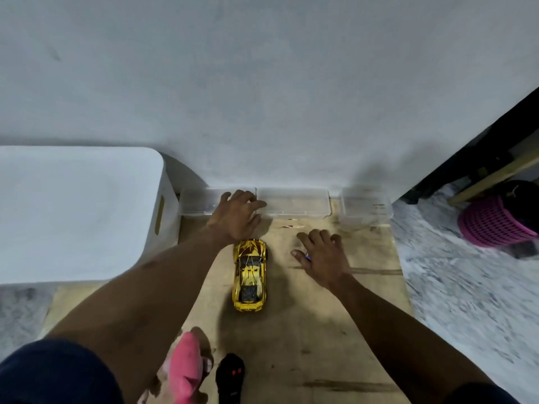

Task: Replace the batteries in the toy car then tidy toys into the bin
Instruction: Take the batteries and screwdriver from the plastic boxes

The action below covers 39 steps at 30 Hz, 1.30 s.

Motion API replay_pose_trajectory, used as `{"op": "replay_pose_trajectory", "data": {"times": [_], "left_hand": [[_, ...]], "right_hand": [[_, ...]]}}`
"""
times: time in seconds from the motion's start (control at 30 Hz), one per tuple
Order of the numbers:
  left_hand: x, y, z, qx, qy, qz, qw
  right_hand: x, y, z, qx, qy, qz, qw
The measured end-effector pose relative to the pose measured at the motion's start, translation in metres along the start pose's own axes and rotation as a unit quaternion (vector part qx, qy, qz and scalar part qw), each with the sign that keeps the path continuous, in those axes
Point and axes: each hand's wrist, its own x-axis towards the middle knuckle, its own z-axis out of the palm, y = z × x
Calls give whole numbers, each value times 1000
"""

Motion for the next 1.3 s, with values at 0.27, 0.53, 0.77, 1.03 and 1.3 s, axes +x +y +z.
{"op": "replay_pose_trajectory", "data": {"times": [0.27,0.53,0.77,1.03,1.3], "left_hand": [[-23,-20,-6,15,-8,-64,998],[-31,-33,-30,29,-67,-162,984],[-26,-50,-27,64,-114,-214,968],[-6,-47,-31,258,-152,-159,941],[-4,-52,-35,279,-192,-98,936]], "right_hand": [[-3,-3,-1,45,-13,18,999],[9,-14,-32,137,87,11,987],[105,-82,-75,156,68,-156,973],[145,-122,-84,25,-56,-159,985],[141,-130,-84,37,-61,-133,989]]}}
